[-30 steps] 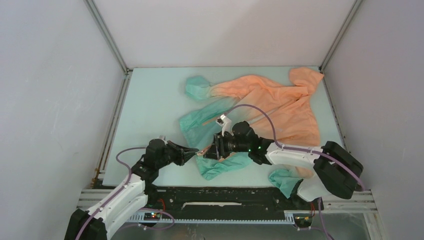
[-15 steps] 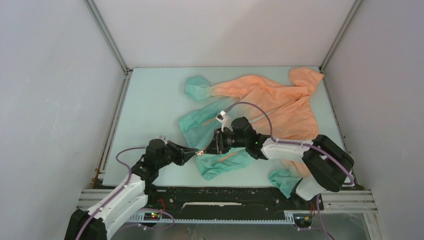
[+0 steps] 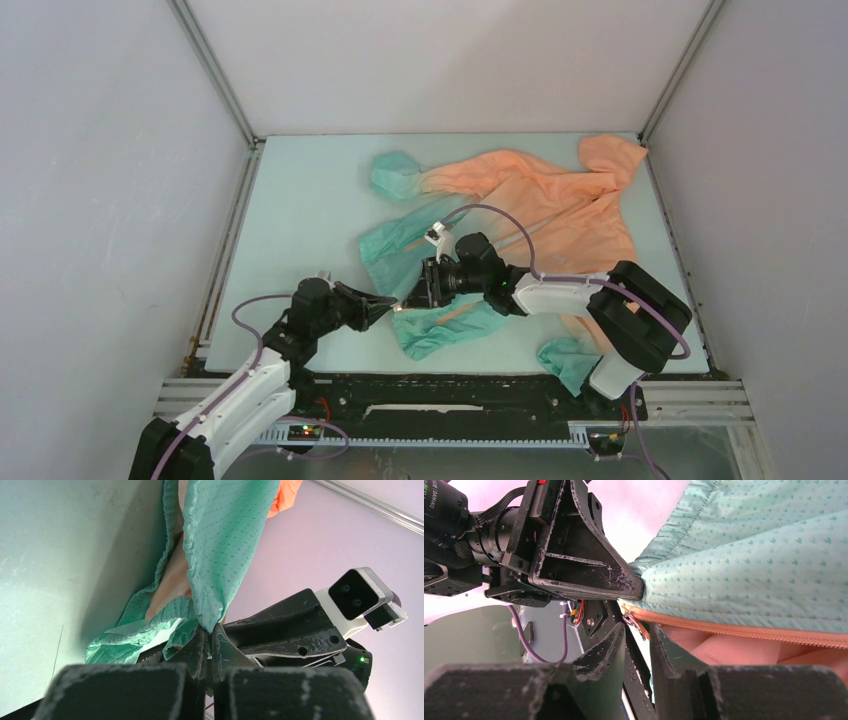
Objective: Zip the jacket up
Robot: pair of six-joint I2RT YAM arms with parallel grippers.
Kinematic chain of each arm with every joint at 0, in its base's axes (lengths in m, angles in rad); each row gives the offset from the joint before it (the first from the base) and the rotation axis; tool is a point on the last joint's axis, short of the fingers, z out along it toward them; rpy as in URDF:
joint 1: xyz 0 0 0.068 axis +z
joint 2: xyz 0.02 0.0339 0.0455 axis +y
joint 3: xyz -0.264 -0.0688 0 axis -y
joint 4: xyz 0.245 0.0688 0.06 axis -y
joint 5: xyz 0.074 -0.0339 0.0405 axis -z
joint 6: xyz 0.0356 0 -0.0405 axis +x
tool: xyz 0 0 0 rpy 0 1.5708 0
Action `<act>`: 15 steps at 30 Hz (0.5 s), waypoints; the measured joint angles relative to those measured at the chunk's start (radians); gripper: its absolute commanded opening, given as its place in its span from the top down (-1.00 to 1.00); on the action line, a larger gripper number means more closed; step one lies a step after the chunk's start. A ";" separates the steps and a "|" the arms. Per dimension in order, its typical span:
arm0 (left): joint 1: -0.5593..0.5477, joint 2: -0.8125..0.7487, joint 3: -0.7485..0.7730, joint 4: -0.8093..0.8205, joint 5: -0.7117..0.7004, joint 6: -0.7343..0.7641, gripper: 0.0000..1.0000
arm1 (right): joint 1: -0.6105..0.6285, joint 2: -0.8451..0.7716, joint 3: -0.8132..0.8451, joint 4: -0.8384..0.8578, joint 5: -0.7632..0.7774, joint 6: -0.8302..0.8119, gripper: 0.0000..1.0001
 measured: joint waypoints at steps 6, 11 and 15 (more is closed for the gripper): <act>0.000 0.000 0.000 0.000 0.000 0.000 1.00 | 0.005 0.002 0.000 0.001 0.000 -0.001 0.45; 0.000 -0.001 0.000 0.000 0.000 0.000 1.00 | 0.008 0.010 0.002 0.007 0.000 -0.002 0.46; 0.000 -0.001 0.000 0.000 0.000 0.000 1.00 | 0.013 0.019 0.006 0.007 0.001 -0.010 0.51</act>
